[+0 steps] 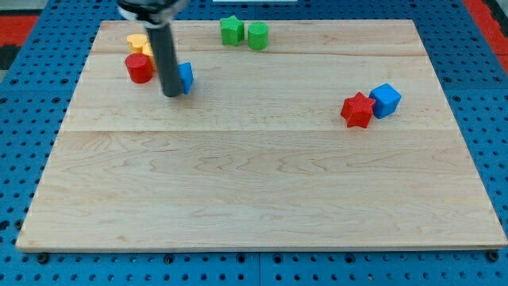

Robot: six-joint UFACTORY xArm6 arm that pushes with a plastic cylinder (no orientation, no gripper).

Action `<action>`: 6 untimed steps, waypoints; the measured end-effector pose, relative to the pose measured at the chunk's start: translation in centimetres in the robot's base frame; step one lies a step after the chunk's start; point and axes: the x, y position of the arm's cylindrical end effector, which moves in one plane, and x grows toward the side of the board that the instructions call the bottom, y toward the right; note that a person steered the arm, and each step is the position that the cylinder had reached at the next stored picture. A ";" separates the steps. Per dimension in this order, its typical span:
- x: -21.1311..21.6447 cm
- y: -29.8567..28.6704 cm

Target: Push the triangle into the hexagon

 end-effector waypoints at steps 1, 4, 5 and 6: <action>2.1 2.0; 1.4 6.5; -0.5 4.2; -2.3 -0.2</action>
